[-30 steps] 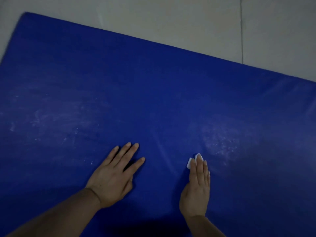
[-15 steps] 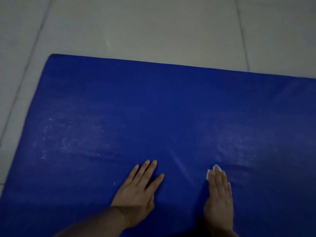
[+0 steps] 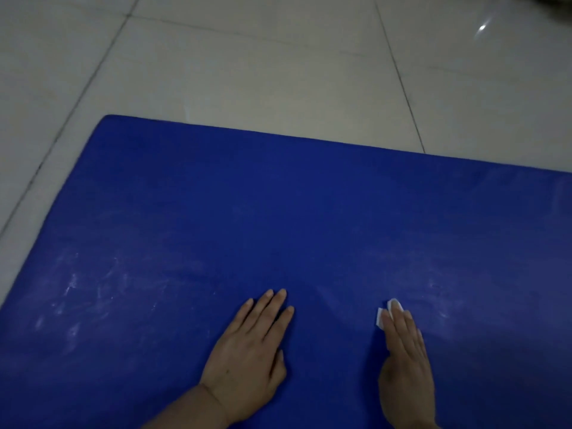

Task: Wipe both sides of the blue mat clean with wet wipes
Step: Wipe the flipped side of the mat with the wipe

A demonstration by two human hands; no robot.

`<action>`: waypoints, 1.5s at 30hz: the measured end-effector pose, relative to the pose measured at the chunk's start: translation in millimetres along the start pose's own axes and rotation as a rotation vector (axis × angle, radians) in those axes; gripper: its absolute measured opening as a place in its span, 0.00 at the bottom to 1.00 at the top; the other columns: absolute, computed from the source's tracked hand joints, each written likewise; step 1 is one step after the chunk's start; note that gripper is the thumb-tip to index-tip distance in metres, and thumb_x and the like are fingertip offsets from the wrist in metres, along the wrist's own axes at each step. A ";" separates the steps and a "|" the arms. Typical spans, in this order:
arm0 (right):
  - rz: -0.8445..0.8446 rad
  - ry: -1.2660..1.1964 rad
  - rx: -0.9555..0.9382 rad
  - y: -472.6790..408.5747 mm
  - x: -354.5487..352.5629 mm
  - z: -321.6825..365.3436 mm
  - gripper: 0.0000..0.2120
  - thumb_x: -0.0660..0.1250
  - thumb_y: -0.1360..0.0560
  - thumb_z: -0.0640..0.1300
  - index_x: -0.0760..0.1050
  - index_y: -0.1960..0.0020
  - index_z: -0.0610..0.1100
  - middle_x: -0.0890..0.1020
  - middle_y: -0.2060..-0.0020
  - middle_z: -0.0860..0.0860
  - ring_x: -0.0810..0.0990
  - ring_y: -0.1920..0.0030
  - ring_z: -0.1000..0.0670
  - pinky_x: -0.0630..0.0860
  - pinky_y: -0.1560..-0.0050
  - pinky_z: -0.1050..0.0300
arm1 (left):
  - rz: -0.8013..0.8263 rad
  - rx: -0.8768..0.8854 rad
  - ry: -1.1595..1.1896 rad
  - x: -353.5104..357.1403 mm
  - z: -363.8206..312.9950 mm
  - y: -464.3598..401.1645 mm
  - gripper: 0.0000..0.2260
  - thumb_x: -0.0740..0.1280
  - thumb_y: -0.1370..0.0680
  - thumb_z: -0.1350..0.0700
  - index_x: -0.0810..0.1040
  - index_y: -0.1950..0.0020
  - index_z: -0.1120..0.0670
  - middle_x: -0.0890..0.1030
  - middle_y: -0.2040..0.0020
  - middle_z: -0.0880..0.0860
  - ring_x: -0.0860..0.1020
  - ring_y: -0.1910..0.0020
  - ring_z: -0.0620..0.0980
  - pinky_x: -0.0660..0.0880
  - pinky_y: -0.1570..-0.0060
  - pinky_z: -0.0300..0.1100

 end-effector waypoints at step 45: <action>0.091 0.078 -0.213 126.0 2.2 73.6 0.36 0.60 0.35 0.31 0.59 0.28 0.40 0.68 0.29 0.46 0.58 0.27 0.46 0.49 0.27 0.52 | -0.066 -0.071 -0.067 -1.9 9.3 62.8 0.23 0.51 0.24 0.56 0.72 0.33 0.62 0.66 0.28 0.62 0.62 0.27 0.61 0.45 0.25 0.45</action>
Point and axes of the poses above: each hand's wrist, its own y-axis away from the middle knuckle, its own x-axis out of the palm, z = x × y, the point moved 5 cm from there along -y, towards the middle knuckle
